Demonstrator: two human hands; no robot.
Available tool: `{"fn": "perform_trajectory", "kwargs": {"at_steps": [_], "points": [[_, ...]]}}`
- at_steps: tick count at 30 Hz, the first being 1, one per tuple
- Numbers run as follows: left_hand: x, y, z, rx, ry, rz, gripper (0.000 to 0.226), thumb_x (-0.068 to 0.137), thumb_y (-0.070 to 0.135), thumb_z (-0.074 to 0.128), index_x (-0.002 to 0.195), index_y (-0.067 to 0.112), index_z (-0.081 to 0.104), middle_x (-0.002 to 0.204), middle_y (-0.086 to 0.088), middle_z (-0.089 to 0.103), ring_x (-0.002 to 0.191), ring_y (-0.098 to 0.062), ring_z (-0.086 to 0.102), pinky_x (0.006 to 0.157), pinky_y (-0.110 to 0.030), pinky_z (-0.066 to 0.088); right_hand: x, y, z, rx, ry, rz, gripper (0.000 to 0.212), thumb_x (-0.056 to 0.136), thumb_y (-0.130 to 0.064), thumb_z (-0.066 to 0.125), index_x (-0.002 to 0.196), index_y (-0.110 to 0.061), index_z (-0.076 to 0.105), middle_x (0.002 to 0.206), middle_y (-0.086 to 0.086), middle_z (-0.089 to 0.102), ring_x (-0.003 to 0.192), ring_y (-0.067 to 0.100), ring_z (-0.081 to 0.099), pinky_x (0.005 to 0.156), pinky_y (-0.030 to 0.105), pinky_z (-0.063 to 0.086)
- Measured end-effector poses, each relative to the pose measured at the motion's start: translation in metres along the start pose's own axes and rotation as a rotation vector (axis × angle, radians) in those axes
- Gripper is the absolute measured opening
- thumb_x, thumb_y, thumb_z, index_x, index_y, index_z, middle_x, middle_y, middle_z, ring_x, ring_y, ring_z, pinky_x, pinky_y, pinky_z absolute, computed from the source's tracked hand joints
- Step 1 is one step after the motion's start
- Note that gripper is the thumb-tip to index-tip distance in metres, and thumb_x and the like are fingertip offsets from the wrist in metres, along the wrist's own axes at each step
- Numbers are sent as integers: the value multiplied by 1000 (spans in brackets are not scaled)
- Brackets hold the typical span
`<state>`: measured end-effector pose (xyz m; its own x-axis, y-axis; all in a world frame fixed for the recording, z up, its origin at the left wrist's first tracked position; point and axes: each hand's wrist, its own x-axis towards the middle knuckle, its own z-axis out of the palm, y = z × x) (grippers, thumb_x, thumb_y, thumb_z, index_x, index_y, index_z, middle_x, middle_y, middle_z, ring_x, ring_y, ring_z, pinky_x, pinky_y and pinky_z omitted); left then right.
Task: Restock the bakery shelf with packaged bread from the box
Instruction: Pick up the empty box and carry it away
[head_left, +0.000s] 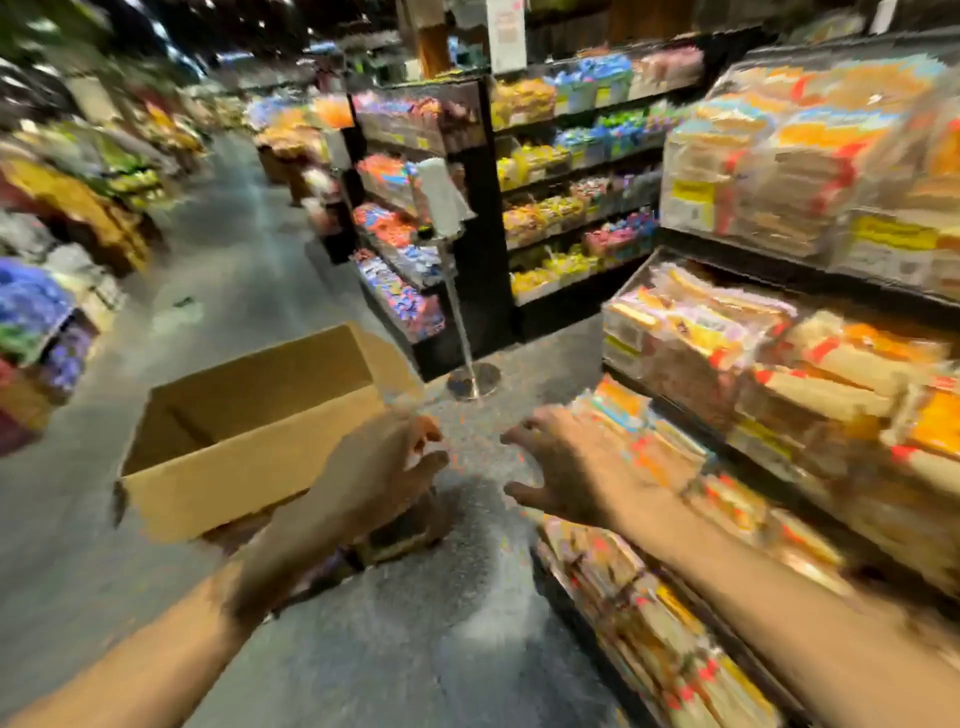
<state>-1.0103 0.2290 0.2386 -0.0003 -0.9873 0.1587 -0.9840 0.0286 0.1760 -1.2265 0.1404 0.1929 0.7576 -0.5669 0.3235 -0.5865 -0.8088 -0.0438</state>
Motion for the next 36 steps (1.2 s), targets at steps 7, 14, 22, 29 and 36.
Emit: {"fn": "perform_trajectory", "kwargs": {"at_steps": [7, 14, 22, 29, 36], "points": [[-54, -214, 24, 152, -104, -349, 34, 83, 28, 73, 114, 15, 64, 108, -11, 65, 101, -36, 62, 79, -45, 52, 193, -131, 118, 86, -285, -251, 55, 84, -48, 66, 129, -22, 53, 123, 5, 56, 113, 27, 53, 87, 38, 46], [-13, -391, 60, 283, -337, -573, 61, 89, 41, 63, 143, 24, 40, 136, -7, 51, 126, -29, 46, 98, -42, 43, 353, -196, 230, 78, -444, -348, 59, 90, -46, 60, 140, -21, 40, 134, 5, 48, 124, 27, 45, 95, 41, 41], [73, -596, 117, 237, -456, -722, 99, 83, 38, 77, 156, 17, 12, 151, -11, 33, 140, -30, 33, 111, -45, 34, 527, -220, 384, 6, -544, -345, 72, 89, -26, 68, 149, -15, 30, 154, 14, 30, 144, 34, 25, 115, 48, 28], [114, -709, 164, 145, -579, -673, 116, 74, 44, 83, 158, 23, 4, 152, -10, 34, 142, -28, 31, 120, -45, 23, 605, -239, 473, 12, -786, -317, 93, 82, -19, 77, 153, -13, 17, 141, 16, 48, 130, 32, 45, 108, 45, 39], [111, -752, 201, 14, -732, -587, 60, 89, 27, 71, 141, 28, 41, 131, -3, 58, 116, -24, 59, 103, -41, 47, 621, -240, 517, -133, -944, -417, 35, 100, -19, 54, 132, -5, 52, 116, 17, 58, 88, 12, 57, 64, 0, 37]]}}
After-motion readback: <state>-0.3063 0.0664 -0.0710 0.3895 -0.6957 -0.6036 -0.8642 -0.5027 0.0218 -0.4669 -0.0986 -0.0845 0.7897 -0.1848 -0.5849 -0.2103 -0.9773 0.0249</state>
